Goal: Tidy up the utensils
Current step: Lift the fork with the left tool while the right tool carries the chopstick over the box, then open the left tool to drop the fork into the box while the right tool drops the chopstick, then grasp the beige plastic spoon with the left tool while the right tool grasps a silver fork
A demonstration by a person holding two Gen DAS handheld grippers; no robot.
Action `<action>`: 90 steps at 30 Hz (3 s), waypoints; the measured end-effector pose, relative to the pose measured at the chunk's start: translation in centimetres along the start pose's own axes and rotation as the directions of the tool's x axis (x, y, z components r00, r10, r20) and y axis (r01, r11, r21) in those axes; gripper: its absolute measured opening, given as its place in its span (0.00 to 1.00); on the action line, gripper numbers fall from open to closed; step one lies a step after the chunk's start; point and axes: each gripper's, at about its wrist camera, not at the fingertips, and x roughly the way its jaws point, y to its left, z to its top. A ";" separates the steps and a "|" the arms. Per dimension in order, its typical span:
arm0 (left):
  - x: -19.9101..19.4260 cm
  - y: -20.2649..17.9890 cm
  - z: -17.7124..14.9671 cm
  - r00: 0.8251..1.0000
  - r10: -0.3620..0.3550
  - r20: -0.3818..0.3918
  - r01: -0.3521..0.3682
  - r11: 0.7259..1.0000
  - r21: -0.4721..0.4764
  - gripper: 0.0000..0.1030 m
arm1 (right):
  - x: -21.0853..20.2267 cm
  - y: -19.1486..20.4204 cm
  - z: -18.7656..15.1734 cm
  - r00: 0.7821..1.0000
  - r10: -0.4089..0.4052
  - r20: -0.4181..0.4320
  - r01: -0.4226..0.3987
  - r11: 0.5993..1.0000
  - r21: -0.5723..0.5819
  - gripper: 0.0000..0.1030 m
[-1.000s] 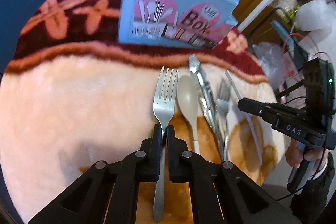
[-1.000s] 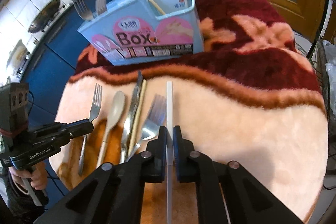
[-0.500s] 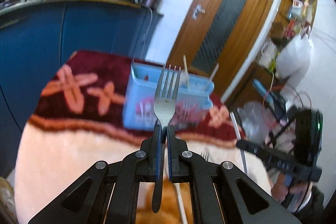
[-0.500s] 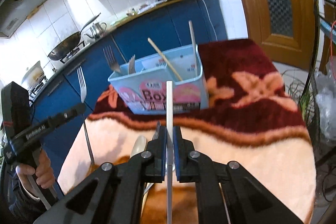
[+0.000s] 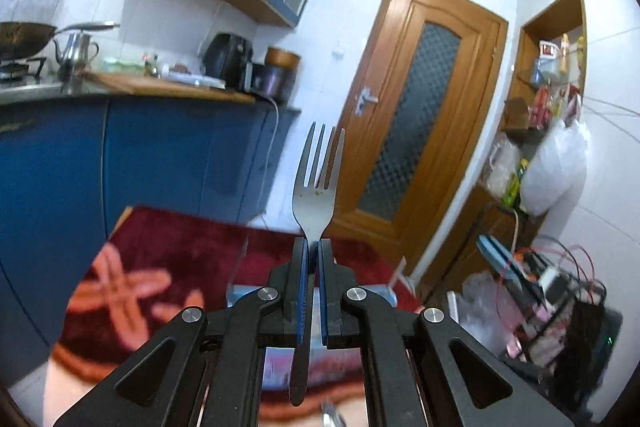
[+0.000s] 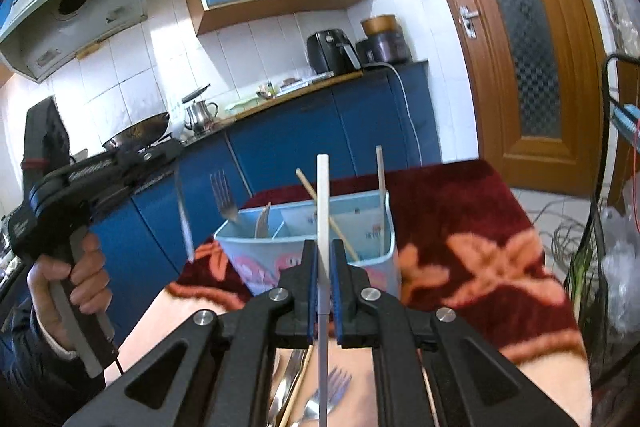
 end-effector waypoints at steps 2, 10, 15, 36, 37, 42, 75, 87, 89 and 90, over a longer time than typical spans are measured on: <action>0.8 0.2 0.5 1.000 0.015 0.024 -0.015 1.000 -0.006 0.05 | 0.4 -0.2 0.3 1.000 0.005 0.011 -0.005 1.000 0.003 0.08; 3.9 0.9 0.4 0.996 0.044 0.078 -0.044 0.999 -0.001 0.05 | 2.8 -0.8 3.3 0.997 -0.012 0.080 0.015 0.999 -0.031 0.08; 4.8 1.1 -0.7 0.993 0.063 0.100 -0.066 0.997 0.031 0.05 | 4.8 -0.8 4.8 0.991 -0.010 0.132 0.015 0.999 -0.037 0.08; 6.5 1.5 -3.7 0.991 0.071 0.115 -0.079 0.995 0.060 0.05 | 10.1 -1.5 4.3 0.975 -0.065 0.213 0.093 0.988 -0.124 0.08; 6.6 1.5 -3.7 0.991 0.069 0.111 -0.076 0.995 0.060 0.05 | 10.2 -1.5 4.2 0.977 -0.061 0.204 0.089 0.988 -0.126 0.08; 7.0 1.2 -4.0 0.995 0.052 0.081 -0.058 0.996 0.074 0.05 | 10.5 -1.4 3.6 0.986 -0.044 0.160 0.064 0.991 -0.121 0.09; -2.0 -1.8 -5.5 0.984 0.090 -0.154 -0.073 0.991 0.114 0.13 | -1.3 1.9 1.1 0.999 -0.051 0.018 0.052 0.999 -0.017 0.26; -2.6 -2.7 -9.6 0.941 0.098 -0.325 -0.066 0.992 0.110 0.13 | -2.7 0.9 -3.3 0.989 -0.070 -0.131 0.076 0.996 0.044 0.35; -2.5 -2.5 -10.3 0.932 0.097 -0.348 -0.066 0.993 0.101 0.13 | -2.9 0.7 -4.0 0.987 -0.074 -0.144 0.082 0.995 0.052 0.37; -2.4 -2.4 -10.6 0.927 0.104 -0.359 -0.074 0.992 0.098 0.13 | -2.9 0.6 -4.2 0.986 -0.072 -0.147 0.081 0.995 0.056 0.39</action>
